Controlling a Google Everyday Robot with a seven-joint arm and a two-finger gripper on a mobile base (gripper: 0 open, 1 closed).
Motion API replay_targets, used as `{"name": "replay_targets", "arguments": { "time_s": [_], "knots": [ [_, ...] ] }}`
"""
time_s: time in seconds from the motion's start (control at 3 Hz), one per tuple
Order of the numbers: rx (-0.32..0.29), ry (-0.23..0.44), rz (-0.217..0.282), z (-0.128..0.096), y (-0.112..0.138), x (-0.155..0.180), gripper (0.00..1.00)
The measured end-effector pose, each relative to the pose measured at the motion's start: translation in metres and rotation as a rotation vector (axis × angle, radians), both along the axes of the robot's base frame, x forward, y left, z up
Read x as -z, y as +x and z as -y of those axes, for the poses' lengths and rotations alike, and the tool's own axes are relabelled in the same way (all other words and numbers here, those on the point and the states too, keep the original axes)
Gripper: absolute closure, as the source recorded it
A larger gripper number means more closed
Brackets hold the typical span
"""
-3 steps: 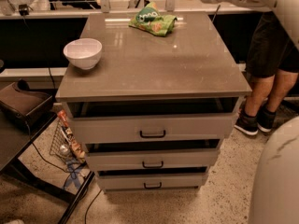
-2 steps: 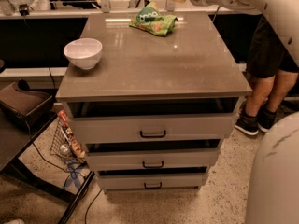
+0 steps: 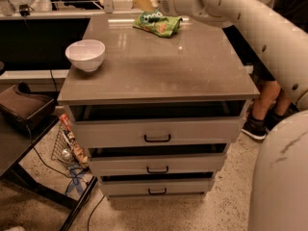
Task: Place orange into white bowl
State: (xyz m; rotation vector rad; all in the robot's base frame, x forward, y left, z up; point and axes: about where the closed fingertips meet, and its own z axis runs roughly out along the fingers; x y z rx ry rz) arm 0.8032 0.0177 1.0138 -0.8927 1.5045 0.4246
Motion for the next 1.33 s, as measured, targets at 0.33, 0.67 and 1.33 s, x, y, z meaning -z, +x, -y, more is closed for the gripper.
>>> {"name": "replay_targets", "arguments": {
  "time_s": [0.33,0.67,1.33],
  "knots": [
    [-0.085,0.018,-0.012,-0.054,-0.026,0.0,1.0],
    [-0.161,0.059,-0.096,-0.107,-0.053,0.016,1.0],
    [-0.233,0.11,-0.186,-0.157,-0.07,0.038,1.0]
  ]
}}
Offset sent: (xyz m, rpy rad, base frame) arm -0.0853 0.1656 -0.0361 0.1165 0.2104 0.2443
